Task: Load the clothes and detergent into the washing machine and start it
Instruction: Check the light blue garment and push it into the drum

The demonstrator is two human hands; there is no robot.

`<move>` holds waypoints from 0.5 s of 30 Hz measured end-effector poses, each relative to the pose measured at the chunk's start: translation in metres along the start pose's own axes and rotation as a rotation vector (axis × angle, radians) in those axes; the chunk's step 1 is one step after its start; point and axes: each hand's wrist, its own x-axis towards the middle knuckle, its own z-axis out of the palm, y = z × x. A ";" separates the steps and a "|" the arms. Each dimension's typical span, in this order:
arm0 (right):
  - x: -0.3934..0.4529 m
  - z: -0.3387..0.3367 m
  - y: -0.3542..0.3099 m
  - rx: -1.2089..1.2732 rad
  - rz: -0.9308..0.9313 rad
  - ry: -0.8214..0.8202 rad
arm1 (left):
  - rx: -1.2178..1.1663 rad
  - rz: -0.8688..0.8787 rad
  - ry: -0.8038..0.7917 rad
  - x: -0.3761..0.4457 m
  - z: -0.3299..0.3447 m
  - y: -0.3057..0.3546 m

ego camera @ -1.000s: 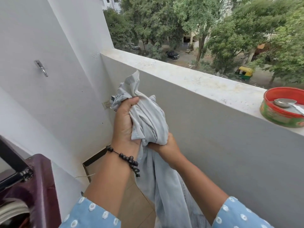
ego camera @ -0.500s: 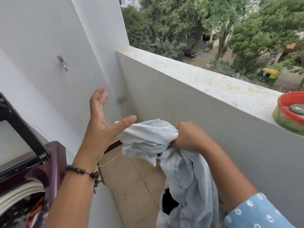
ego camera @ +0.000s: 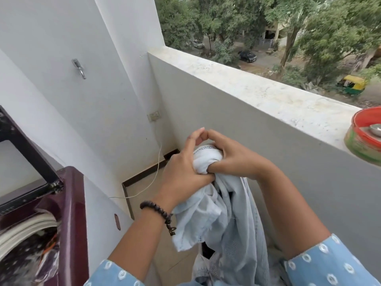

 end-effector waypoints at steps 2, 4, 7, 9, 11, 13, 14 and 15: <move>-0.002 -0.001 0.009 0.206 -0.026 0.002 | -0.075 -0.003 -0.011 0.005 -0.001 -0.001; -0.006 -0.004 0.022 0.386 -0.048 -0.032 | -0.163 -0.011 -0.013 0.012 -0.002 -0.005; -0.011 -0.011 0.044 0.500 -0.012 -0.055 | -0.369 -0.009 0.036 0.017 -0.009 -0.011; -0.015 -0.014 0.057 0.430 0.031 -0.061 | -0.480 0.000 0.121 0.020 -0.017 -0.011; -0.018 -0.011 0.065 0.357 0.053 -0.099 | -0.556 0.035 0.222 0.025 -0.024 -0.006; -0.018 -0.003 0.067 0.302 0.057 -0.094 | -0.637 0.059 0.295 0.032 -0.032 0.000; -0.017 0.002 0.066 0.289 0.067 -0.040 | -0.683 0.066 0.320 0.036 -0.035 0.004; -0.015 0.004 0.066 0.290 0.070 0.035 | -0.726 0.075 0.333 0.039 -0.038 0.007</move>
